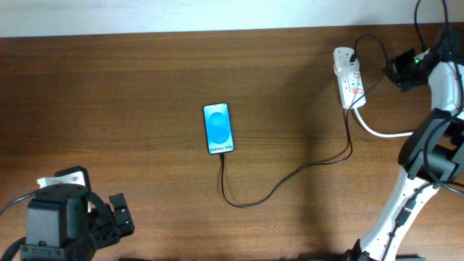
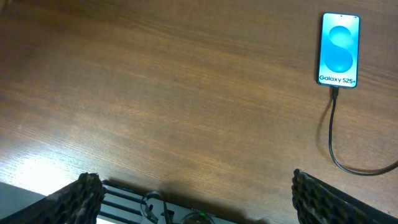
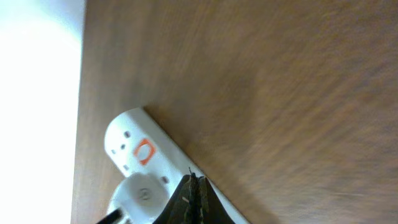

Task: Plug charger to phone and switch on socket

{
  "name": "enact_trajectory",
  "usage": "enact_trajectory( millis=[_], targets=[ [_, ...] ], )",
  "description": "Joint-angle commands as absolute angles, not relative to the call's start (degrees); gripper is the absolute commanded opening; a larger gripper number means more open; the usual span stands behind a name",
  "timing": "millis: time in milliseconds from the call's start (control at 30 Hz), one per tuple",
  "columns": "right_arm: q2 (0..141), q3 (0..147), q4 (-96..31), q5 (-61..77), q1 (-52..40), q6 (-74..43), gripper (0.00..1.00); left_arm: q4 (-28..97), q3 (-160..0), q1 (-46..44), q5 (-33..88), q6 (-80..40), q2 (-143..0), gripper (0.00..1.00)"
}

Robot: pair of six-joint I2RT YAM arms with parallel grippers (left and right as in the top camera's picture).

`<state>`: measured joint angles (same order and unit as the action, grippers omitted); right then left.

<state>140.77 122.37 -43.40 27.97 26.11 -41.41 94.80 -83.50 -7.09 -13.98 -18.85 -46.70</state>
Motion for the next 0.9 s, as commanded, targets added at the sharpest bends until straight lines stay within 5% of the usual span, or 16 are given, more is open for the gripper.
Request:
enact_trajectory(
  millis=[0,867],
  targets=[
    [142.63,123.28,-42.48,28.97,23.49,-43.27,0.04,94.78,-83.44,-7.11,-14.87,-18.15,-46.74,0.99],
    [144.53,123.22,-45.63,32.12,20.58,-47.44,0.04,94.78,-83.44,-7.11,-14.90,-18.15,-46.74,0.99]
  ],
)
